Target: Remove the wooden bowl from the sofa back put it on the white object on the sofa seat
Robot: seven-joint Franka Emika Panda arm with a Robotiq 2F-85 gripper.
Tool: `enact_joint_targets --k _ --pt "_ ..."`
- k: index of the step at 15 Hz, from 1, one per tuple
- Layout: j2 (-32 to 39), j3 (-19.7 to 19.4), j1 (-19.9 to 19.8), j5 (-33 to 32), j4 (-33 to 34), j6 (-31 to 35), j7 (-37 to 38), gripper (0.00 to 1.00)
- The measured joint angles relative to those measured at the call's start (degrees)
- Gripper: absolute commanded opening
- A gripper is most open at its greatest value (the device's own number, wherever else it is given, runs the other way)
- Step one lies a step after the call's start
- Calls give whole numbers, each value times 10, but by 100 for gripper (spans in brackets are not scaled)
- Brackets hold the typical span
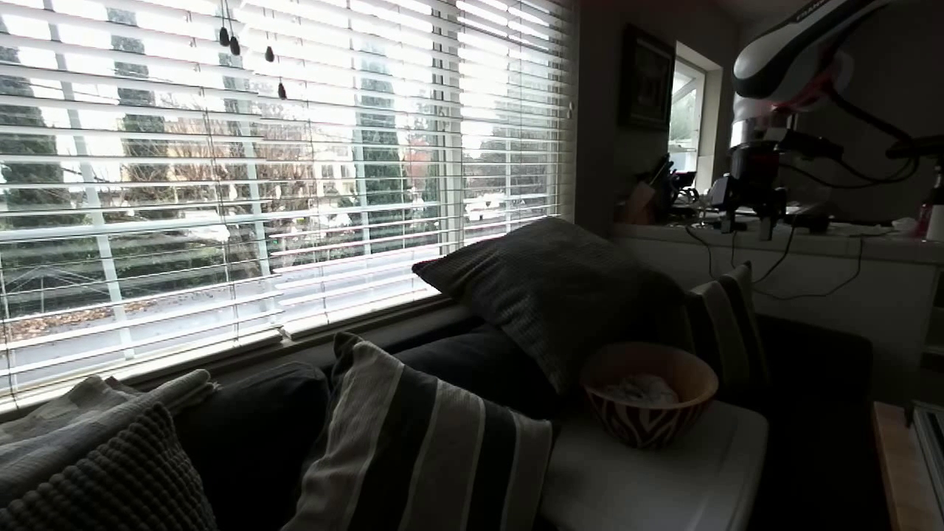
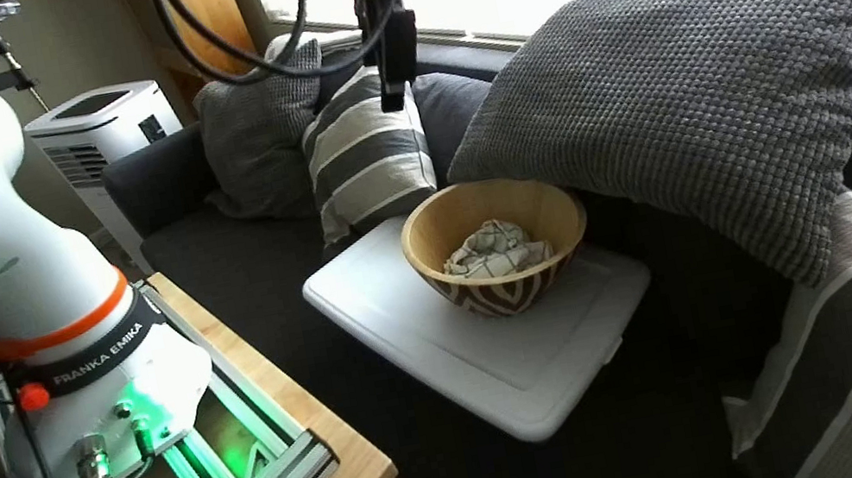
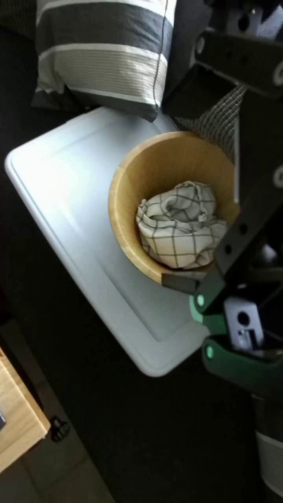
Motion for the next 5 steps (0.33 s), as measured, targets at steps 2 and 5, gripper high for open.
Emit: enact_joint_targets --k 2,5 --pt "-23 31 15 -36 0 25 36 100" --pt "-30 51 28 -57 -1 41 58 100"
